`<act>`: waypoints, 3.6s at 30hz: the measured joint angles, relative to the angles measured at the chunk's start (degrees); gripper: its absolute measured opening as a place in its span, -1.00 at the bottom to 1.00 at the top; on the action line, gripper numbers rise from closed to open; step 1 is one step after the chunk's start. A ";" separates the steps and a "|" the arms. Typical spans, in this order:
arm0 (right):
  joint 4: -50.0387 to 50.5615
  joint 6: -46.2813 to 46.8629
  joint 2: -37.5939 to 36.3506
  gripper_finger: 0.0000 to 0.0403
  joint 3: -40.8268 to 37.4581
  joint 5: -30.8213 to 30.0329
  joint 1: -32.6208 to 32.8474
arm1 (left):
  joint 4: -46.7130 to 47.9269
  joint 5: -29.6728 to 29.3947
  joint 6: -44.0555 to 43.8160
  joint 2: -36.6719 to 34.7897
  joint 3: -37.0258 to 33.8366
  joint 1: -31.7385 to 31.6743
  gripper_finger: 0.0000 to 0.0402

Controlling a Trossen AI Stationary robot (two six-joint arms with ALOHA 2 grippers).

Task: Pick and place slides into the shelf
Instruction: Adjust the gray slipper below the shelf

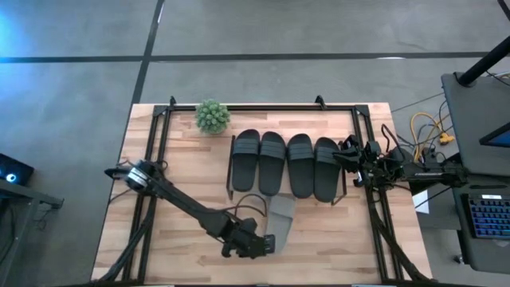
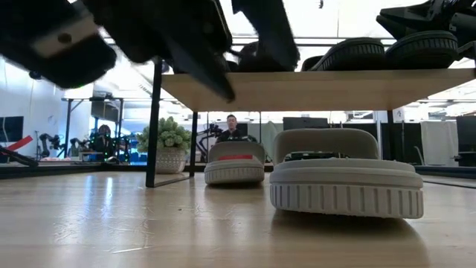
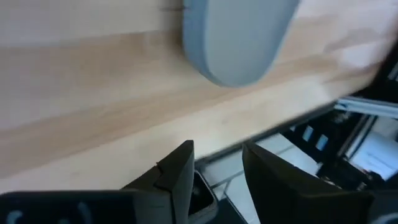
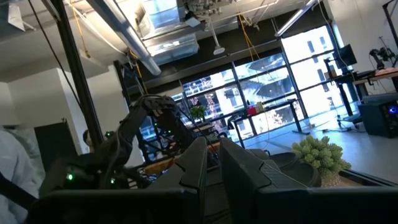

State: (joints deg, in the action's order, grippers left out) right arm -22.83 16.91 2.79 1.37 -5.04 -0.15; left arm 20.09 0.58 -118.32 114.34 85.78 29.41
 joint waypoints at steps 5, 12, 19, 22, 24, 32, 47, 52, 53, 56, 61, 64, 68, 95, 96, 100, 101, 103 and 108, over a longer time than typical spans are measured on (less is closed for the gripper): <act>-0.06 0.00 0.00 -0.81 0.00 -0.02 -0.01 | -7.39 0.18 0.03 1.77 -0.08 0.12 -0.48; -0.07 0.00 0.02 -0.81 0.00 0.00 -0.01 | -14.73 -0.37 -1.83 5.68 1.30 0.17 -0.90; -0.02 0.00 0.00 -0.81 -0.01 0.33 -0.01 | -14.69 -0.92 -2.85 8.92 2.14 0.14 -0.98; -0.02 0.00 0.00 -0.81 0.00 0.46 0.01 | -14.95 -0.92 -2.86 9.84 2.08 -0.18 -0.98; 0.00 0.00 0.04 -0.81 0.00 0.44 -0.01 | -15.27 -1.00 -2.85 10.80 2.14 -0.47 -0.98; 0.04 0.00 0.02 -0.81 0.00 0.46 0.01 | -15.52 -1.40 -2.03 12.83 2.25 -1.49 -0.98; 0.04 0.00 0.00 -0.81 -0.01 0.46 -0.01 | -15.24 -5.49 6.47 12.83 3.59 -10.23 -0.98; 0.04 0.00 0.00 -0.81 0.00 0.46 -0.01 | -15.29 -5.41 7.32 12.83 3.56 -12.78 -0.98; 0.04 0.00 0.00 -0.81 0.00 0.45 0.01 | -15.33 -5.40 7.91 12.83 3.56 -13.32 -0.98; 0.04 0.00 0.00 -0.81 0.00 0.46 -0.01 | -15.33 -5.20 9.08 12.81 3.56 -14.50 -0.98; 0.04 0.01 0.00 -0.81 0.00 0.46 0.00 | -15.28 -5.49 9.31 12.81 3.47 -15.82 -0.98; 0.04 0.00 0.00 -0.81 -0.01 0.45 0.00 | -15.12 -5.90 9.61 12.81 3.35 -16.15 -0.98; 0.04 0.00 0.00 -0.81 0.00 0.46 0.01 | -15.02 -6.97 9.61 12.79 3.23 -16.20 -0.98; 0.02 0.00 -0.02 -0.81 0.00 0.44 0.01 | -12.59 -20.52 9.45 10.91 4.85 -12.75 -0.98; 0.02 0.00 -0.02 -0.81 0.00 0.46 -0.01 | -12.56 -21.01 9.96 10.50 4.93 -12.44 -0.98; 0.00 0.00 0.00 -0.81 -0.01 0.44 0.01 | -6.83 -23.13 11.15 8.14 5.49 -11.29 -0.98; 0.00 0.01 -0.02 -0.81 -0.01 0.44 0.00 | -5.89 -23.13 11.09 7.44 5.57 -10.97 -0.98; -0.03 0.02 -0.02 -0.81 0.00 0.45 0.00 | -3.54 -21.53 10.80 6.60 5.60 -10.37 -0.98; -0.06 0.01 -0.02 -0.81 0.00 0.44 0.00 | -2.96 -18.92 8.04 6.89 5.49 -8.88 -0.98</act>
State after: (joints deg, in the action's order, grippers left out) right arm -22.89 16.92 2.76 1.37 -4.60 -0.15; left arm 17.13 -18.34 -110.28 121.23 91.26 20.52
